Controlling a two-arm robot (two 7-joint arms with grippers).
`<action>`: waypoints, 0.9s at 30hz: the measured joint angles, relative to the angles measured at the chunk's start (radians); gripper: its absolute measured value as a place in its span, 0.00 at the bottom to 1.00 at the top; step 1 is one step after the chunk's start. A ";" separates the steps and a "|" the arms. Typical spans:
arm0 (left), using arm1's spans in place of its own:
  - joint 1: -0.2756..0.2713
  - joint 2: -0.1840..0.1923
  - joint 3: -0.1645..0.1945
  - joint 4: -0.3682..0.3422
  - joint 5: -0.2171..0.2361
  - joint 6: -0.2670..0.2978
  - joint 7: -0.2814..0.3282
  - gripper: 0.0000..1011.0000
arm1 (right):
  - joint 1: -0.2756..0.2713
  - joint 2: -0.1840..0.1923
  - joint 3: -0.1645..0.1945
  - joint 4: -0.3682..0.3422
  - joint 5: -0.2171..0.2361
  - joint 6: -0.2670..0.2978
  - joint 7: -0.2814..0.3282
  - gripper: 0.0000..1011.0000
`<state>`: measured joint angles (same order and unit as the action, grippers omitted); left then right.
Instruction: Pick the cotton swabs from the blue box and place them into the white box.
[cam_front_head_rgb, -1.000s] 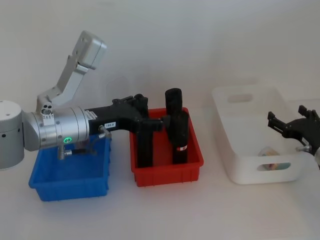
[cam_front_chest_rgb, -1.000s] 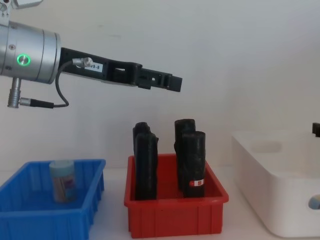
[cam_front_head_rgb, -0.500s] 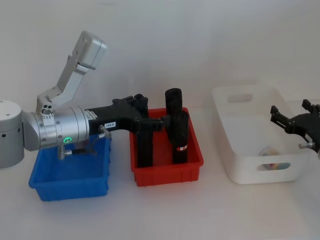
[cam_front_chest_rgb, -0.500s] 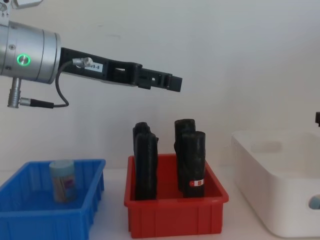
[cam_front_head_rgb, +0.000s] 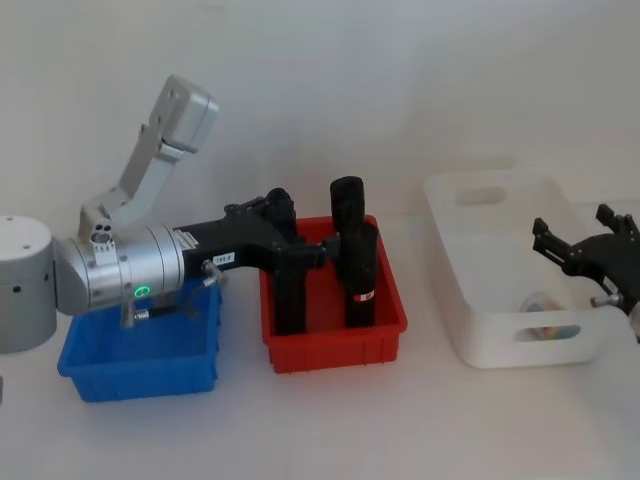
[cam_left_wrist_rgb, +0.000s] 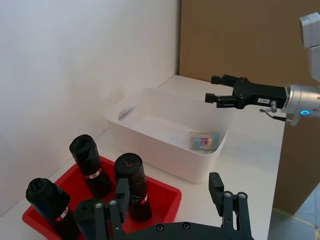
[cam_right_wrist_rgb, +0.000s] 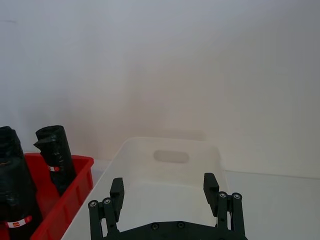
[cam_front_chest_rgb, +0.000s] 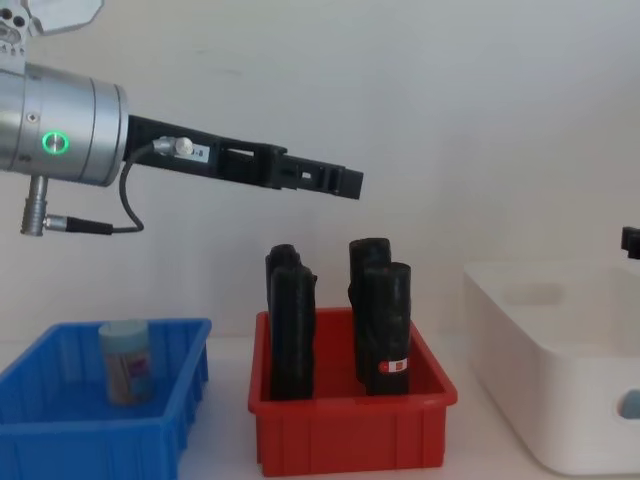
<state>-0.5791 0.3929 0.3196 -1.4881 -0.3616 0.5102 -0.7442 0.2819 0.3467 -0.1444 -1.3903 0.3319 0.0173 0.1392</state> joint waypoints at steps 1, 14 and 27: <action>0.008 0.000 0.003 -0.004 0.004 -0.012 0.018 0.99 | -0.006 0.000 -0.002 -0.009 -0.001 0.000 -0.002 0.99; 0.088 -0.003 0.035 -0.036 0.042 -0.128 0.189 0.99 | -0.135 -0.004 -0.037 -0.172 -0.021 0.008 -0.033 0.99; 0.162 -0.006 0.064 -0.066 0.077 -0.236 0.348 0.99 | -0.248 -0.007 -0.068 -0.315 -0.037 0.014 -0.061 0.99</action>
<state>-0.4170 0.3873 0.3834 -1.5541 -0.2846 0.2741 -0.3963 0.0341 0.3393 -0.2128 -1.7051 0.2948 0.0315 0.0780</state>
